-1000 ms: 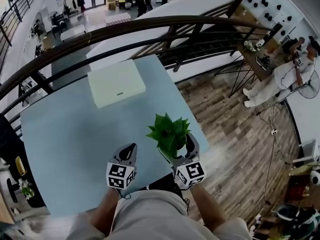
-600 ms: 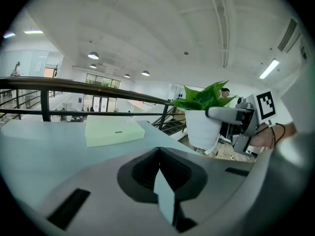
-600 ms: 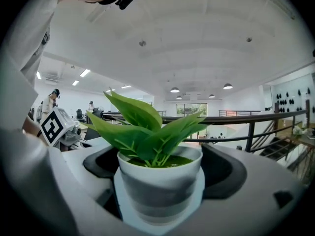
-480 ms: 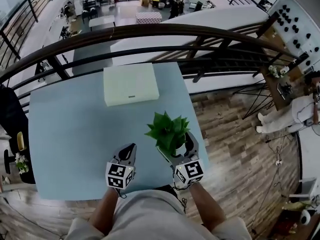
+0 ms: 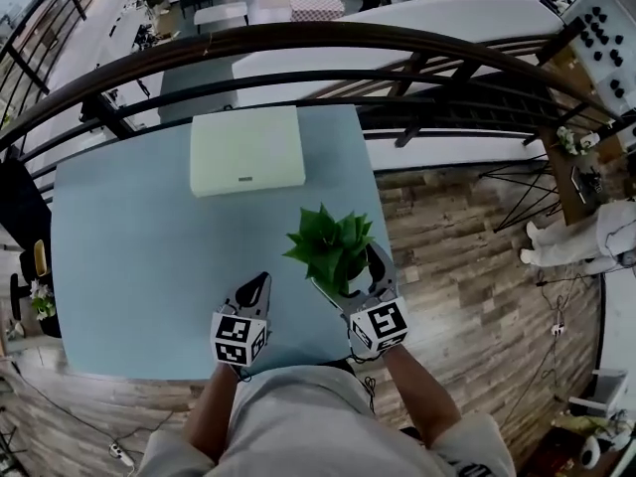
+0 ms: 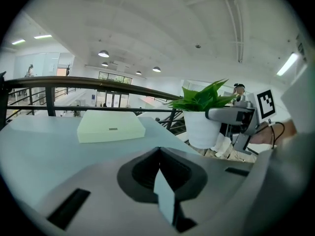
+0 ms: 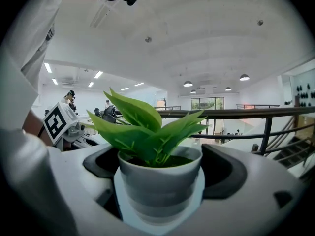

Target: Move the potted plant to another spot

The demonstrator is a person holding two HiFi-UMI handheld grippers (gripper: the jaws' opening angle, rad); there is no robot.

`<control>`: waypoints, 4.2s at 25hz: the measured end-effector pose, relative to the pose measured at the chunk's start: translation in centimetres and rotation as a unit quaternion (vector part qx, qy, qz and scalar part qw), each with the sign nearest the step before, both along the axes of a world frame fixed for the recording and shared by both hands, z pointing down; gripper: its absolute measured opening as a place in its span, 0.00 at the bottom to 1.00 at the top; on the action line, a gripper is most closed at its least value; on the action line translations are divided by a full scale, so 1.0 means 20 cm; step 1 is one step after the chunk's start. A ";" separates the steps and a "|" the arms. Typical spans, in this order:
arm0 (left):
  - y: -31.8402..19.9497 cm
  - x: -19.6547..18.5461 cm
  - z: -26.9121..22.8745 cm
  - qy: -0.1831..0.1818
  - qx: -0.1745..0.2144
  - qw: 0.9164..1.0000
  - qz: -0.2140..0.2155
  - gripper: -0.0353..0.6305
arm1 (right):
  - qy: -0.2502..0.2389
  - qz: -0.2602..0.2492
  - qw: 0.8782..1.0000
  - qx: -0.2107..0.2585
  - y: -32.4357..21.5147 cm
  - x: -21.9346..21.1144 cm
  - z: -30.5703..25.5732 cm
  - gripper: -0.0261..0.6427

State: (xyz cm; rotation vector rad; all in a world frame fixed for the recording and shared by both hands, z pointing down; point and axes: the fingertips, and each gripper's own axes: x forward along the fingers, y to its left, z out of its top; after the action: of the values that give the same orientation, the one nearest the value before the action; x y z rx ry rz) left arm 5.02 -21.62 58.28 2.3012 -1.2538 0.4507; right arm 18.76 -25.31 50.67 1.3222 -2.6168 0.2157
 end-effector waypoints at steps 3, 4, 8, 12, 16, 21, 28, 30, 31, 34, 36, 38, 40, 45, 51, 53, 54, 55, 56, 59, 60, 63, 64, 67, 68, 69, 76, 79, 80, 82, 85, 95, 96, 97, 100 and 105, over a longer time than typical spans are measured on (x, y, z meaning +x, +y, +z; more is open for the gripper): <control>-0.02 0.03 0.04 -0.006 -0.009 1.000 -0.016 0.07 | 0.001 -0.016 1.000 -0.010 -0.04 0.04 0.06 0.80; -0.02 0.04 0.05 -0.007 -0.011 1.000 -0.021 0.07 | 0.001 -0.021 1.000 -0.013 -0.04 0.05 0.08 0.80; -0.01 0.07 0.09 -0.013 -0.020 0.999 -0.037 0.07 | -0.001 -0.040 0.999 -0.023 -0.06 0.08 0.16 0.80; -0.01 0.14 0.14 -0.019 -0.029 0.998 -0.051 0.07 | -0.006 -0.051 0.998 -0.033 -0.08 0.15 0.22 0.80; 0.01 0.18 0.17 -0.025 -0.038 0.997 -0.064 0.07 | -0.013 -0.057 0.997 -0.044 -0.09 0.20 0.27 0.80; 0.01 0.19 0.22 -0.032 -0.048 0.996 -0.069 0.07 | -0.017 -0.058 0.997 -0.048 -0.13 0.22 0.33 0.80; -0.01 0.21 0.28 -0.040 -0.055 0.995 -0.067 0.07 | -0.018 -0.050 0.997 -0.054 -0.21 0.27 0.43 0.80; -0.03 0.23 0.30 -0.039 -0.056 0.995 -0.069 0.07 | -0.021 -0.044 0.997 -0.058 -0.24 0.29 0.46 0.80; -0.03 0.23 0.32 -0.038 -0.058 0.995 -0.070 0.07 | -0.022 -0.042 0.997 -0.059 -0.26 0.30 0.47 0.80; -0.06 0.22 0.34 -0.037 -0.060 0.995 -0.075 0.07 | -0.024 -0.036 0.997 -0.060 -0.31 0.29 0.50 0.80; -0.08 0.21 0.36 -0.037 -0.060 0.994 -0.078 0.07 | -0.025 -0.035 0.997 -0.061 -0.34 0.28 0.53 0.80; -0.09 0.21 0.38 -0.036 -0.061 0.994 -0.082 0.07 | -0.022 -0.035 0.997 -0.062 -0.37 0.28 0.56 0.80; -0.10 0.21 0.40 -0.034 -0.063 0.994 -0.087 0.07 | -0.021 -0.035 0.997 -0.063 -0.41 0.27 0.59 0.80; -0.10 0.17 0.45 -0.029 -0.074 0.991 -0.104 0.07 | -0.030 -0.028 0.997 -0.066 -0.50 0.24 0.65 0.81; -0.10 0.18 0.48 -0.029 -0.085 0.990 -0.108 0.07 | -0.033 -0.014 0.997 -0.070 -0.58 0.22 0.70 0.81; -0.10 0.19 0.49 -0.031 -0.086 0.990 -0.108 0.07 | -0.032 -0.009 0.997 -0.065 -0.60 0.21 0.70 0.81; -0.10 0.19 0.49 -0.031 -0.085 0.990 -0.108 0.07 | -0.032 -0.007 0.997 -0.064 -0.60 0.20 0.70 0.81; -0.10 0.21 0.50 -0.031 -0.085 0.990 -0.107 0.07 | -0.031 -0.006 0.998 -0.063 -0.60 0.20 0.71 0.81; -0.10 0.22 0.50 -0.032 -0.085 0.990 -0.105 0.07 | -0.030 -0.006 0.998 -0.063 -0.60 0.20 0.72 0.81; -0.10 0.24 0.52 -0.032 -0.085 0.991 -0.101 0.07 | -0.029 0.000 0.997 -0.065 -0.61 0.21 0.74 0.81; -0.10 0.24 0.52 -0.033 -0.085 0.991 -0.100 0.07 | -0.029 0.001 0.997 -0.065 -0.62 0.21 0.74 0.81; -0.11 0.25 0.52 -0.033 -0.087 0.991 -0.096 0.07 | -0.028 0.006 0.997 -0.068 -0.64 0.21 0.76 0.81; -0.11 0.26 0.52 -0.034 -0.088 0.991 -0.095 0.07 | -0.026 0.007 0.997 -0.070 -0.64 0.21 0.77 0.81; -0.10 0.26 0.52 -0.035 -0.091 0.991 -0.093 0.07 | -0.025 0.009 0.997 -0.074 -0.63 0.21 0.79 0.81; -0.10 0.26 0.53 -0.035 -0.092 0.991 -0.092 0.07 | -0.026 0.009 0.997 -0.075 -0.63 0.21 0.79 0.81; -0.10 0.25 0.53 -0.035 -0.093 0.991 -0.092 0.07 | -0.027 0.010 0.997 -0.077 -0.63 0.21 0.80 0.81; -0.10 0.23 0.53 -0.035 -0.094 0.991 -0.086 0.07 | -0.025 0.010 0.997 -0.078 -0.59 0.20 0.80 0.81; -0.09 0.24 0.53 -0.034 -0.095 0.992 -0.082 0.07 | -0.026 0.009 0.996 -0.081 -0.57 0.20 0.80 0.81; -0.09 0.24 0.54 -0.034 -0.095 0.992 -0.081 0.07 | -0.024 0.009 0.996 -0.081 -0.56 0.20 0.80 0.81; -0.09 0.24 0.54 -0.033 -0.094 0.992 -0.079 0.07 | -0.021 0.008 0.997 -0.080 -0.55 0.20 0.81 0.81; -0.10 0.23 0.55 -0.034 -0.094 0.992 -0.078 0.07 | -0.015 0.007 0.996 -0.082 -0.53 0.19 0.82 0.81; -0.09 0.23 0.55 -0.032 -0.095 0.992 -0.073 0.07 | 0.013 0.005 0.996 -0.084 -0.44 0.20 0.85 0.81; -0.09 0.23 0.55 -0.032 -0.096 0.992 -0.072 0.07 | 0.015 0.005 0.996 -0.085 -0.44 0.20 0.85 0.81; -0.10 0.23 0.55 -0.031 -0.096 0.992 -0.071 0.07 | 0.018 0.004 0.996 -0.086 -0.44 0.20 0.86 0.81; -0.11 0.24 0.55 -0.031 -0.097 0.992 -0.068 0.07 | 0.023 0.005 0.996 -0.088 -0.44 0.20 0.86 0.81; -0.11 0.25 0.54 -0.031 -0.098 0.993 -0.063 0.07 | 0.036 0.007 0.995 -0.096 -0.43 0.20 0.88 0.81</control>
State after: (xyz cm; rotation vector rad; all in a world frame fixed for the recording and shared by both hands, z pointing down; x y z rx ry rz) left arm 9.93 -23.89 69.14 2.0465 -1.3142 0.5770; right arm 22.75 -33.84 68.20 1.2594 -2.4580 0.4020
